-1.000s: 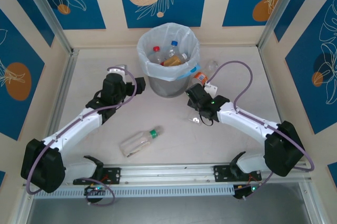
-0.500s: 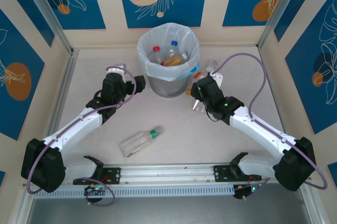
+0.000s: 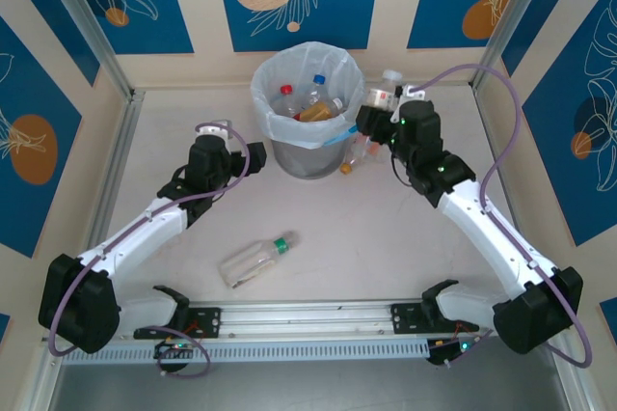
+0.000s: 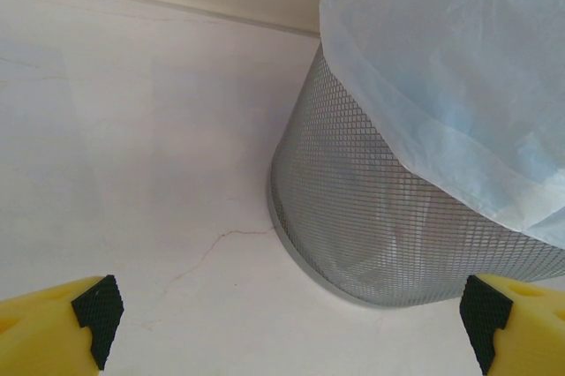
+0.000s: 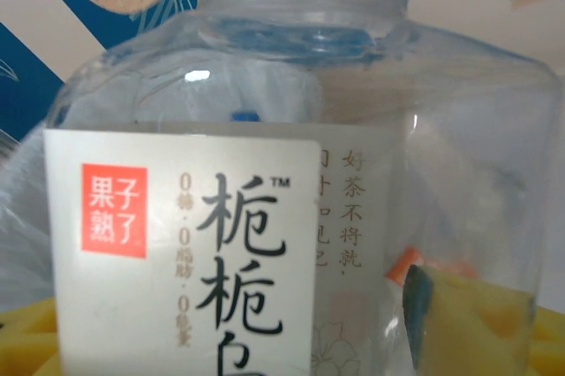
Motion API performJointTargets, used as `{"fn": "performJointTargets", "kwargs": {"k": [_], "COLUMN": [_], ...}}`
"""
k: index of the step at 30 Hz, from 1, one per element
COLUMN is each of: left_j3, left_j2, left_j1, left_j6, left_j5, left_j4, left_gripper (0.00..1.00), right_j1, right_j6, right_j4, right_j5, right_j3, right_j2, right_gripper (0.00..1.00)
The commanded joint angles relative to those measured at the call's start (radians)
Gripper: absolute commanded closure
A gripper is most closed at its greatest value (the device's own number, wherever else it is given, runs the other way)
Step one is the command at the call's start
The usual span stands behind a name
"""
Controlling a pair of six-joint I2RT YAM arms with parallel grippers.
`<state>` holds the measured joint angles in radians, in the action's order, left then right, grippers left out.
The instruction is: Put the plastic bottles in the bin
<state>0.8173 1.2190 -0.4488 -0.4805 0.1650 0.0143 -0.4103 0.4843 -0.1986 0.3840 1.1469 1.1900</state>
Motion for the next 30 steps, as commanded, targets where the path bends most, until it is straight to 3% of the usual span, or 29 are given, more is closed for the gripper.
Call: {"fn": "performJointTargets", "kwargs": {"k": [1, 15, 20, 27, 30], "left_j3": [0.029, 0.007, -0.007, -0.060, -0.086], "left_j2": [-0.033, -0.097, -0.129, -0.212, -0.243], "left_j1": [0.010, 0.012, 0.013, 0.027, 0.031], "left_j6": [-0.016, -0.028, -0.032, -0.040, -0.036], "left_j5": [0.003, 0.051, 0.065, 0.098, 0.100], "left_j4": [-0.014, -0.070, -0.094, -0.093, -0.076], "left_gripper": [0.01, 0.01, 0.01, 0.01, 0.01], "right_j1": [0.038, 0.098, 0.100, 0.104, 0.090], "right_j6": [-0.076, -0.215, -0.283, -0.361, -0.405], "right_j4": [0.033, -0.076, -0.108, -0.283, -0.309], "right_j5": [-0.167, -0.383, -0.384, -0.491, -0.509], "right_j3": [0.107, 0.547, 0.699, 0.977, 1.007], "right_j2": [0.053, 0.373, 0.515, 0.719, 0.760], "right_gripper": [0.55, 0.56, 0.56, 0.55, 0.55]}}
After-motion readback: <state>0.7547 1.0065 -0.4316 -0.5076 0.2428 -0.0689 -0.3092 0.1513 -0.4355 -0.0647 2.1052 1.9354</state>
